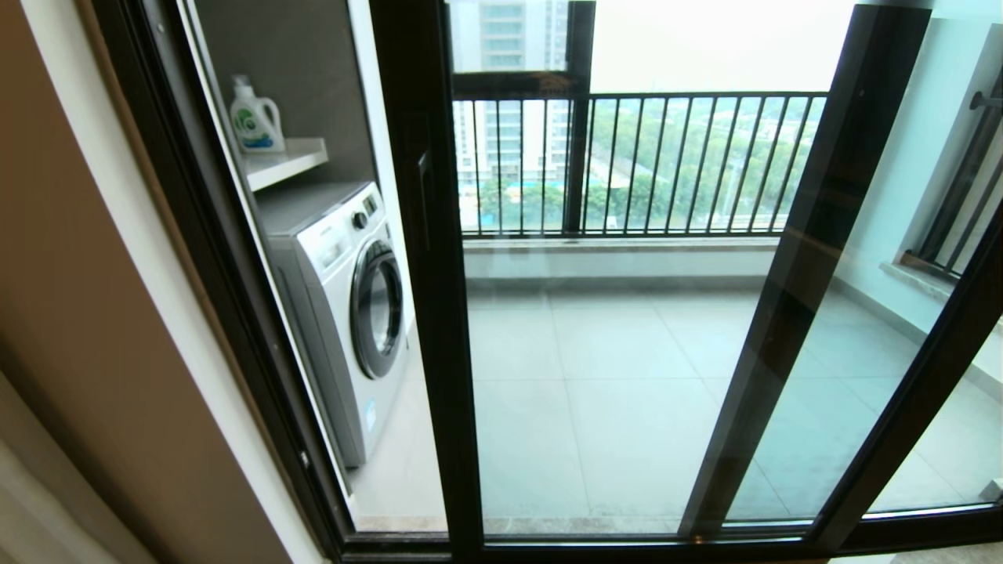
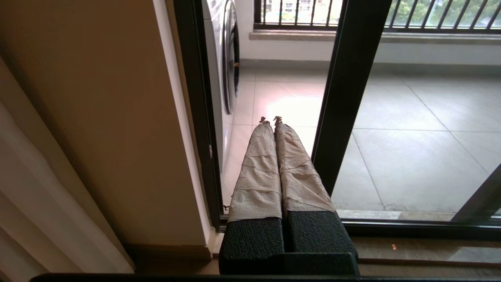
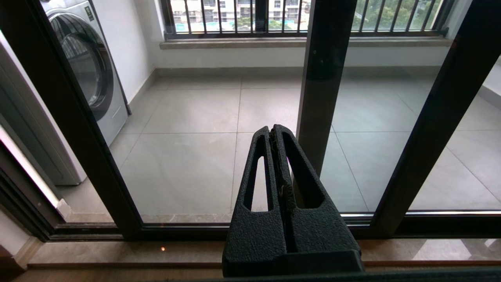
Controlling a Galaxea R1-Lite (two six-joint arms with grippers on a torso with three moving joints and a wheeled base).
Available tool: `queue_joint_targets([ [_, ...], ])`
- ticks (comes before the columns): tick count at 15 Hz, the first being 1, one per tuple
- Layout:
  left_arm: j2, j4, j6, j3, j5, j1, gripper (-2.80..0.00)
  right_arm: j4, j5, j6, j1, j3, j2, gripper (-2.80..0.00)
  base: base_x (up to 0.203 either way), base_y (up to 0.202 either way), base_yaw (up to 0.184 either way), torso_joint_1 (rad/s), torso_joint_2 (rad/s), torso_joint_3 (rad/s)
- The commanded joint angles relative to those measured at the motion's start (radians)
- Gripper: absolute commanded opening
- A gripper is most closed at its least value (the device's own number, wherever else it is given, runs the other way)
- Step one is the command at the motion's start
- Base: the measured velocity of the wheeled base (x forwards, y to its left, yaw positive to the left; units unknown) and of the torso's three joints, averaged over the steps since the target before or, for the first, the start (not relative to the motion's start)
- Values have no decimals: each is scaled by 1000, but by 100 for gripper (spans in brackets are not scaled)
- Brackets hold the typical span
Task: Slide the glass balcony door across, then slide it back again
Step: Close the slid door
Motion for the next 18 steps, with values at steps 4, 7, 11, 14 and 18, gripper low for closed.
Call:
queue_joint_targets([
  [4, 2, -1, 0, 0, 1, 0, -280, 0, 1, 1, 0, 11, 1, -280, 0, 0, 0, 0, 0, 0],
  [7, 2, 1, 1, -2, 0, 0, -280, 0, 1, 1, 0, 12, 1, -280, 0, 0, 0, 0, 0, 0],
  [11, 49, 44, 12, -174, -17, 0, -280, 0, 1, 1, 0, 12, 1, -280, 0, 0, 0, 0, 0, 0],
  [14, 220, 73, 1, -329, -52, -3, -280, 0, 1, 1, 0, 11, 1, -280, 0, 0, 0, 0, 0, 0],
  [18, 503, -37, -12, -463, -92, -8, -280, 0, 1, 1, 0, 11, 1, -280, 0, 0, 0, 0, 0, 0],
])
